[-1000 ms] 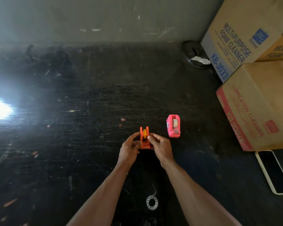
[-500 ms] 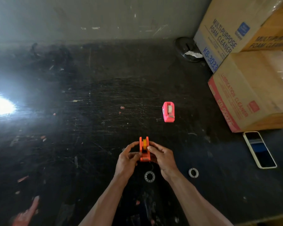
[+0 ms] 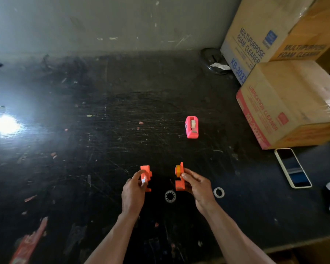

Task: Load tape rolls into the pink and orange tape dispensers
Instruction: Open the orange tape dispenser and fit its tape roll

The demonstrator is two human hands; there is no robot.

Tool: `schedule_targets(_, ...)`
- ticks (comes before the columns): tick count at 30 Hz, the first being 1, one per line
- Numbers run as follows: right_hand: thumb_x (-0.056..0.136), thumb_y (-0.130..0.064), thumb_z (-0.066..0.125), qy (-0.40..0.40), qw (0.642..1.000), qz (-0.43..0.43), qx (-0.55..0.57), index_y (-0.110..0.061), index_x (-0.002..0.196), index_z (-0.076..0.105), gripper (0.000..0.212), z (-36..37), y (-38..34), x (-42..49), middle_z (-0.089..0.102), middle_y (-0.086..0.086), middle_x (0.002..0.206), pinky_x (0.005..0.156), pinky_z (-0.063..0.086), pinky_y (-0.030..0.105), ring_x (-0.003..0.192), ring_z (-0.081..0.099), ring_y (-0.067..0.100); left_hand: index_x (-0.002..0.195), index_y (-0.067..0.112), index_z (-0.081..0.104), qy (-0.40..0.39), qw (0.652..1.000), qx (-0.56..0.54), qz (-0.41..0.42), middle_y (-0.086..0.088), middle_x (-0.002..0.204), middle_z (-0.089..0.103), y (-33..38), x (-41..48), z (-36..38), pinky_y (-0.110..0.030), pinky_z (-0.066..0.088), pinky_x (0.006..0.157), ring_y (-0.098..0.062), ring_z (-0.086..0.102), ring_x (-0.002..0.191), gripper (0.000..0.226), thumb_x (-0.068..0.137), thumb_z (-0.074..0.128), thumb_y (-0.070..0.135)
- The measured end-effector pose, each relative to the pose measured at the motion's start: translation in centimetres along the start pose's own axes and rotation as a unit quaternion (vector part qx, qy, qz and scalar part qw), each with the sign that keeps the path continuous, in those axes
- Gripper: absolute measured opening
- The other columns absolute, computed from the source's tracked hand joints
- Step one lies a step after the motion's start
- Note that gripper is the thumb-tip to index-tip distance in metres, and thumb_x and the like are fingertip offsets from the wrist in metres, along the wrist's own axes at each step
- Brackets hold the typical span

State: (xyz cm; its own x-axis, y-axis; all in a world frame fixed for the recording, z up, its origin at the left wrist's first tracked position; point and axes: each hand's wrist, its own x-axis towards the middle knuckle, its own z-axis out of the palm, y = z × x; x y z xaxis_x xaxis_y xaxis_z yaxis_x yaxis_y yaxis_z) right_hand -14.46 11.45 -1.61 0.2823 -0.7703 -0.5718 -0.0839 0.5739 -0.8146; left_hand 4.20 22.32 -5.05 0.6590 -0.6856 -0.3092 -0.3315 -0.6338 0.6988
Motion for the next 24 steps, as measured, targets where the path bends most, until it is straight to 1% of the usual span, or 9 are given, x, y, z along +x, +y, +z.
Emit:
schedule_targets(3, 0.095, -0.011, 0.07, -0.001, 1.0, -0.009, -0.004, -0.021, 0.118, 0.076, 0.026, -0.5, 0.0, -0.7, 0.081, 0.002, 0.107, 0.102, 0.055, 0.04, 0.105, 0.075, 0.017, 0.143, 0.033, 0.054, 0.015, 0.999, 0.049, 0.005, -0.004, 0.11, 0.066, -0.4, 0.2, 0.1, -0.028, 0.044, 0.08, -0.01, 0.055, 0.094, 0.044, 0.1, 0.063, 0.023)
schedule_targets(6, 0.095, -0.009, 0.068, -0.003, 1.0, -0.008, 0.008, -0.021, 0.116, 0.076, 0.025, -0.8, -0.2, -1.2, 0.082, 0.001, 0.104, 0.092, 0.057, 0.034, 0.102, 0.076, 0.016, 0.146, 0.028, 0.052, 0.024, 0.998, 0.06, 0.006, -0.006, 0.112, 0.064, 0.0, 0.1, -0.1, -0.027, 0.043, 0.078, -0.009, 0.054, 0.089, 0.046, 0.101, 0.061, 0.024)
schedule_targets(9, 0.096, -0.009, 0.067, -0.007, 1.0, 0.0, 0.02, -0.022, 0.114, 0.076, 0.024, -1.0, -0.4, -1.4, 0.082, 0.0, 0.103, 0.089, 0.057, 0.032, 0.096, 0.078, 0.014, 0.149, 0.026, 0.048, 0.039, 0.999, 0.014, 0.001, -0.006, 0.123, 0.059, 1.0, -0.5, -0.2, -0.029, 0.047, 0.08, -0.003, 0.056, 0.083, 0.05, 0.101, 0.062, 0.026)
schedule_targets(11, 0.095, -0.009, 0.068, -0.006, 1.0, 0.004, 0.024, -0.02, 0.114, 0.076, 0.024, -1.1, -0.3, -1.4, 0.081, 0.003, 0.104, 0.092, 0.057, 0.035, 0.099, 0.077, 0.019, 0.145, 0.026, 0.054, 0.034, 0.998, -0.051, 0.014, -0.001, 0.124, 0.062, 2.1, -0.9, -0.1, -0.032, 0.054, 0.087, -0.007, 0.063, 0.093, 0.049, 0.098, 0.067, 0.028)
schedule_targets(14, 0.096, -0.01, 0.068, -0.015, 1.0, 0.011, 0.026, -0.015, 0.119, 0.075, 0.025, -1.0, -0.1, -1.5, 0.081, 0.005, 0.107, 0.094, 0.057, 0.038, 0.103, 0.076, 0.021, 0.133, 0.032, 0.064, -0.072, 0.986, -0.146, 0.035, 0.008, 0.114, 0.07, 3.7, -1.4, 0.6, -0.028, 0.055, 0.095, -0.006, 0.067, 0.104, 0.041, 0.093, 0.074, 0.031)
schedule_targets(16, 0.096, -0.014, 0.068, -0.029, 0.999, 0.015, 0.017, -0.016, 0.121, 0.074, 0.026, -0.8, 0.1, -1.8, 0.08, 0.006, 0.109, 0.096, 0.057, 0.041, 0.104, 0.076, 0.022, 0.133, 0.035, 0.065, -0.153, 0.965, -0.212, 0.023, 0.006, 0.116, 0.072, 4.8, -1.7, 1.0, -0.029, 0.055, 0.098, -0.009, 0.069, 0.109, 0.044, 0.09, 0.076, 0.031)
schedule_targets(18, 0.096, -0.014, 0.068, -0.039, 0.999, 0.013, 0.01, -0.017, 0.119, 0.075, 0.024, -0.6, 0.0, -2.2, 0.081, 0.008, 0.106, 0.094, 0.059, 0.042, 0.102, 0.077, 0.024, 0.134, 0.036, 0.063, -0.206, 0.939, -0.276, 0.012, 0.001, 0.12, 0.073, 5.3, -2.0, 1.4, -0.033, 0.057, 0.099, -0.013, 0.071, 0.113, 0.047, 0.09, 0.077, 0.028)
schedule_targets(21, 0.096, -0.012, 0.067, -0.042, 0.999, 0.012, 0.011, -0.017, 0.115, 0.077, 0.021, -0.3, -0.3, -2.7, 0.081, 0.011, 0.102, 0.089, 0.06, 0.04, 0.099, 0.077, 0.026, 0.133, 0.036, 0.064, -0.225, 0.921, -0.318, 0.011, -0.001, 0.123, 0.073, 5.2, -2.1, 1.6, -0.036, 0.059, 0.099, -0.014, 0.071, 0.115, 0.046, 0.09, 0.076, 0.023)
schedule_targets(24, 0.097, -0.013, 0.067, -0.05, 0.999, 0.015, 0.01, -0.017, 0.115, 0.076, 0.021, -0.1, -0.5, -3.1, 0.081, 0.011, 0.103, 0.086, 0.06, 0.038, 0.099, 0.077, 0.026, 0.128, 0.041, 0.065, -0.23, 0.917, -0.326, 0.012, 0.0, 0.123, 0.071, 5.2, -2.3, 1.4, -0.032, 0.06, 0.094, -0.013, 0.07, 0.115, 0.042, 0.092, 0.074, 0.021)
